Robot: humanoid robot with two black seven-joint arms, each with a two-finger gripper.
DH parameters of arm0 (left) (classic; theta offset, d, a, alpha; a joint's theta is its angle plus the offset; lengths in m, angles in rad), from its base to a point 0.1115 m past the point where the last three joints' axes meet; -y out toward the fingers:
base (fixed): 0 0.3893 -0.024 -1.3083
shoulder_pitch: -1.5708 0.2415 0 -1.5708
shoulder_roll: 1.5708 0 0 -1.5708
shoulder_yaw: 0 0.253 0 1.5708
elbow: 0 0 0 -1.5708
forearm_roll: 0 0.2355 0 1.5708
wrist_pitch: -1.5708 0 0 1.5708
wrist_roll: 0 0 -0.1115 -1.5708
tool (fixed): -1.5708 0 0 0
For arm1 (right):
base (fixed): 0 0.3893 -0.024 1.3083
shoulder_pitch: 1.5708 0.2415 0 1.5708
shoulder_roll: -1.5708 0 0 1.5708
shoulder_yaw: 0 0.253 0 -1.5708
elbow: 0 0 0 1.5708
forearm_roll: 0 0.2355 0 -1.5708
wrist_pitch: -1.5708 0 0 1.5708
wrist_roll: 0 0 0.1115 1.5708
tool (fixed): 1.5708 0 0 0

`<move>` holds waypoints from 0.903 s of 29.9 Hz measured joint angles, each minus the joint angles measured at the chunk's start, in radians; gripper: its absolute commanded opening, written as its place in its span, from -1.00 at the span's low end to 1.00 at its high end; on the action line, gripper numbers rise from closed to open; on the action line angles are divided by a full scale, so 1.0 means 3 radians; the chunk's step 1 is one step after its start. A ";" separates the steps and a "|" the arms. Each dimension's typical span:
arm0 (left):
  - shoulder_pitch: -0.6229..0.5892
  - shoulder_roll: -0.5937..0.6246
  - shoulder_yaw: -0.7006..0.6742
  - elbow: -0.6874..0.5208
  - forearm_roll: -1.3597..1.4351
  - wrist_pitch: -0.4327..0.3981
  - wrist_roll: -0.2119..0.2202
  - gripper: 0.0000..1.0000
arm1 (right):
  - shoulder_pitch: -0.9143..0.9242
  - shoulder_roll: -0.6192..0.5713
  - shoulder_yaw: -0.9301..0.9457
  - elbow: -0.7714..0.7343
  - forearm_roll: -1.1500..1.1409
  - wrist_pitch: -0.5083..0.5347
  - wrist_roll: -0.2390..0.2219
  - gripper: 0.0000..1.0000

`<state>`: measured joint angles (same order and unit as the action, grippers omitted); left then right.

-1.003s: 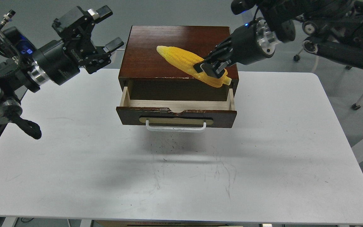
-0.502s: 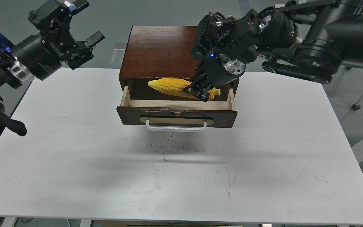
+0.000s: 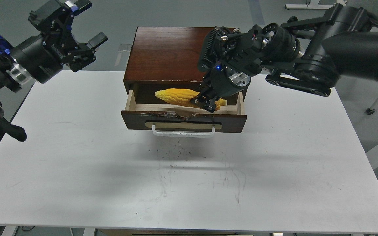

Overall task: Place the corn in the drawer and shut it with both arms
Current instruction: 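Lower the corn into the drawer and open the right gripper, then withdraw the right gripper away from the drawer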

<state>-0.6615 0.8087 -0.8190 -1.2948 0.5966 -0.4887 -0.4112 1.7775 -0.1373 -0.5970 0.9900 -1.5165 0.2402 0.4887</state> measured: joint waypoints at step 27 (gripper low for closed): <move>0.0002 -0.0045 0.0019 -0.0029 0.0047 0.0000 -0.0003 1.00 | -0.0203 -0.1655 0.0690 0.0279 0.2366 -0.0005 -0.0001 0.98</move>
<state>-0.6611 0.7953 -0.8133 -1.3035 0.6109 -0.4887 -0.4120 1.7166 -0.6338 -0.3900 1.0737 -0.8067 0.2386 0.4884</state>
